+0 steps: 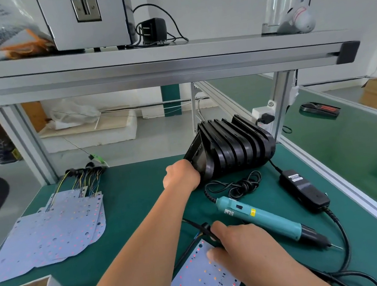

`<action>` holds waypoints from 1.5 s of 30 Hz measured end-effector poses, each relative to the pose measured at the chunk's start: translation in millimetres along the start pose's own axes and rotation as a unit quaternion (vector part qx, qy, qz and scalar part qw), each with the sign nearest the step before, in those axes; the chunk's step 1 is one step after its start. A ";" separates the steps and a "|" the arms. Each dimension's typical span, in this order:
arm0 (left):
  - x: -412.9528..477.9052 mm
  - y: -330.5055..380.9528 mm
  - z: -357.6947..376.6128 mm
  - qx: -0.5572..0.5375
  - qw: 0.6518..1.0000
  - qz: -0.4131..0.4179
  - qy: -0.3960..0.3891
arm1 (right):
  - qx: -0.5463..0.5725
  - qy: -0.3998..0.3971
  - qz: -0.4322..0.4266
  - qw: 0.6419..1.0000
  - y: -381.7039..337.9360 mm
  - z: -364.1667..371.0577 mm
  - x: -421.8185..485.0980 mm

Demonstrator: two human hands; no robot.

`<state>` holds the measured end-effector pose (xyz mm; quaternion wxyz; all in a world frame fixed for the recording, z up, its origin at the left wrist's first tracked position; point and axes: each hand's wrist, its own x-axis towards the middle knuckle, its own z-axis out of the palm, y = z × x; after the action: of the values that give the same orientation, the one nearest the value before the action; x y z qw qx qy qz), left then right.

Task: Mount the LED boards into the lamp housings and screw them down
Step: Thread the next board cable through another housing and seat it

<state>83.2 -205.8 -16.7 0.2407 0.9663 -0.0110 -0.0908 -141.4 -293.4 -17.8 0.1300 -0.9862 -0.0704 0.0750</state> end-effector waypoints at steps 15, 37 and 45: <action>-52.5 -102.4 -26.4 -0.405 0.904 -0.094 0.101 | 0.017 0.104 -0.022 0.994 9.1 12.3 6.3; -160.8 -158.4 -17.0 -0.608 0.764 -0.141 0.164 | 0.401 0.197 -0.033 0.894 19.9 -7.9 4.4; -176.4 -143.4 -24.3 -0.539 0.836 -0.067 0.075 | 0.330 0.242 -0.041 0.912 -5.3 9.2 11.3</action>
<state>-89.0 -56.3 -32.5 0.7168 0.6859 0.1227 -0.0255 -132.5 -284.3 -26.6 0.4638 -0.8713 -0.0485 -0.1527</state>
